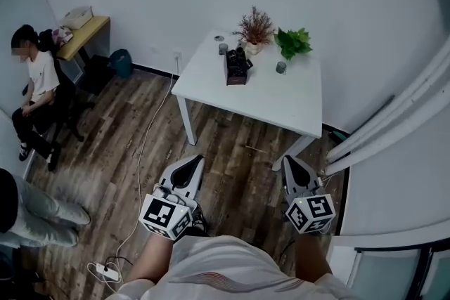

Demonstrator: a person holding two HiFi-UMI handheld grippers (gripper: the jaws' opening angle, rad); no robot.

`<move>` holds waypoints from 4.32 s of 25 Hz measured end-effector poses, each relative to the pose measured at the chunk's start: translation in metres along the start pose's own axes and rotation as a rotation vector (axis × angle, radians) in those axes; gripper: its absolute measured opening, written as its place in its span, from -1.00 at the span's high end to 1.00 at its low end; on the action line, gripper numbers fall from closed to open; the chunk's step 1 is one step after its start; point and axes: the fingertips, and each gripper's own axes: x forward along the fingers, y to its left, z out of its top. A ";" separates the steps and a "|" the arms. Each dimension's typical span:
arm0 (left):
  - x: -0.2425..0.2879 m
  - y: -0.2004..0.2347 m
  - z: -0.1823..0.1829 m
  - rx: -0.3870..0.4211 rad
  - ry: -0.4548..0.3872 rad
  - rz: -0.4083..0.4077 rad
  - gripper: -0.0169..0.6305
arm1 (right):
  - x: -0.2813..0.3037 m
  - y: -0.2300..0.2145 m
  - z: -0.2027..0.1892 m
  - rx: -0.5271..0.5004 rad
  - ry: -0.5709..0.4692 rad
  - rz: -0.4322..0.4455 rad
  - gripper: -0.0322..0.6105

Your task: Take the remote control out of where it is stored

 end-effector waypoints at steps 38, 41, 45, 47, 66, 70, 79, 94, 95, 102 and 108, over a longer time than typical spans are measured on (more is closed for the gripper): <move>0.271 0.166 0.000 0.031 0.111 -0.080 0.92 | 0.272 -0.141 0.008 0.153 0.036 -0.093 0.86; 0.284 0.170 -0.002 0.027 0.122 -0.090 0.92 | 0.275 -0.150 0.005 0.183 0.041 -0.126 0.86; 0.298 0.181 -0.004 0.016 0.127 -0.131 0.92 | 0.285 -0.159 0.000 0.211 0.053 -0.204 0.86; 0.300 0.192 -0.006 0.010 0.133 -0.148 0.92 | 0.294 -0.159 -0.003 0.227 0.061 -0.251 0.86; 0.297 0.316 -0.035 -0.046 0.196 -0.181 0.92 | 0.468 -0.174 -0.098 0.507 0.211 -0.651 0.20; 0.291 0.330 -0.043 -0.057 0.215 -0.174 0.92 | 0.482 -0.185 -0.113 0.543 0.223 -0.760 0.20; 0.283 0.344 -0.053 -0.074 0.239 -0.167 0.92 | 0.499 -0.200 -0.125 0.591 0.227 -0.904 0.21; 0.291 0.329 -0.043 -0.069 0.206 -0.187 0.92 | 0.495 -0.179 -0.037 0.274 0.059 -0.662 0.32; 0.293 0.327 -0.042 -0.068 0.203 -0.189 0.92 | 0.490 -0.179 -0.027 0.257 0.043 -0.644 0.32; 0.313 0.298 -0.038 -0.068 0.181 -0.224 0.92 | 0.443 -0.198 0.027 0.208 0.025 -0.541 0.32; 0.326 0.269 -0.037 -0.076 0.177 -0.244 0.92 | 0.393 -0.251 0.028 0.103 0.180 -0.480 0.32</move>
